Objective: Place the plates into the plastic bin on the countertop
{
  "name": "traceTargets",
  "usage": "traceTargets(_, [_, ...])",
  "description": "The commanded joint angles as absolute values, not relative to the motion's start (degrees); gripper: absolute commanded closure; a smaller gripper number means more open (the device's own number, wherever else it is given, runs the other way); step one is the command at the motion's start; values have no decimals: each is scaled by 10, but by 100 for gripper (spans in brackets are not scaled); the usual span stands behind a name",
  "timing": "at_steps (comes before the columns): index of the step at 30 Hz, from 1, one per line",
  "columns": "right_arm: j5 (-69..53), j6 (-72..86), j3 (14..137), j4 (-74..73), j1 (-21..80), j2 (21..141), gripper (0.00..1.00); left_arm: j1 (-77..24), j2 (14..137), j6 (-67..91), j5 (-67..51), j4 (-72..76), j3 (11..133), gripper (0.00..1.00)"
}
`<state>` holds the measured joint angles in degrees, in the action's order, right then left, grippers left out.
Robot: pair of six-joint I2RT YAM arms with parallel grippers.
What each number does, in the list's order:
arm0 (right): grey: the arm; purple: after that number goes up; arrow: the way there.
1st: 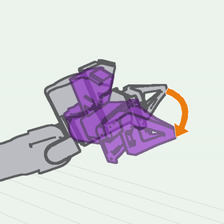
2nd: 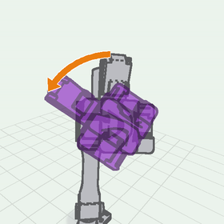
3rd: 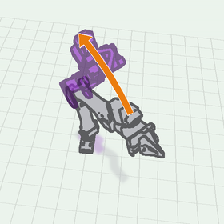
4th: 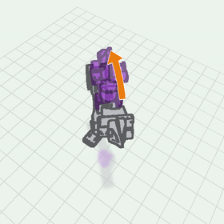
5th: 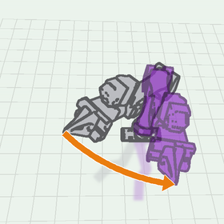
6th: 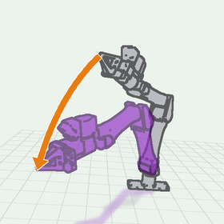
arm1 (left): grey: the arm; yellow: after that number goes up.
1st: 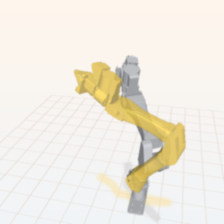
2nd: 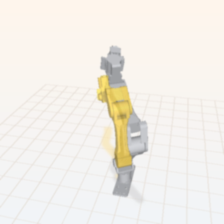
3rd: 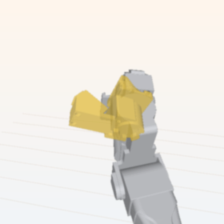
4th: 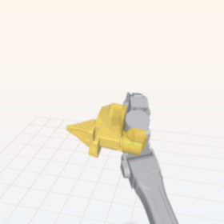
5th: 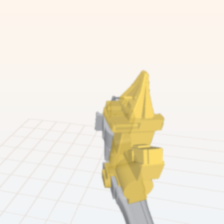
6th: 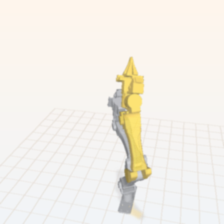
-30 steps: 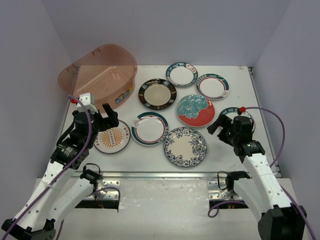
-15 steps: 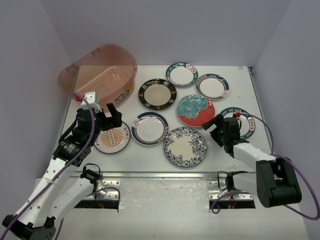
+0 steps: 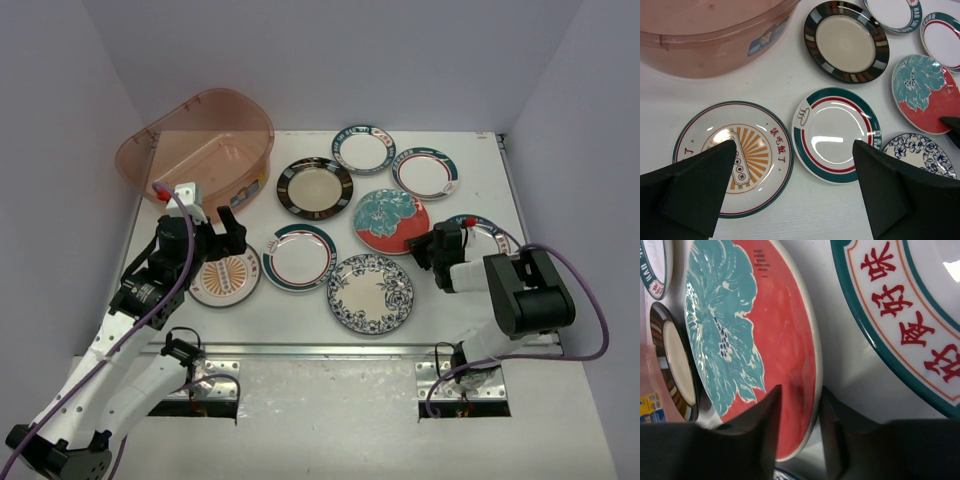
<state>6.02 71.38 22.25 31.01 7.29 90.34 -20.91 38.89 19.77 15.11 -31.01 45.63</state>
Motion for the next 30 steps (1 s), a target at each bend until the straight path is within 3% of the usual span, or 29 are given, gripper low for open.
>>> traceTargets(1, [60,751,215,370,78,949,79,-206,381,191,143,-279,458,0])
traceTargets(2, [56,757,211,376,78,956,89,-206,379,190,143,-279,458,0])
traceTargets(5, [43,765,197,427,78,960,100,-206,376,190,141,-278,457,0])
traceTargets(16, [4,712,216,470,78,798,100,-205,366,193,83,-259,467,0])
traceTargets(24, [-30,671,280,419,72,707,100,-206,414,245,-3,-219,474,0])
traceTargets(30, [-138,671,332,304,66,623,100,-206,485,292,-146,-123,493,0])
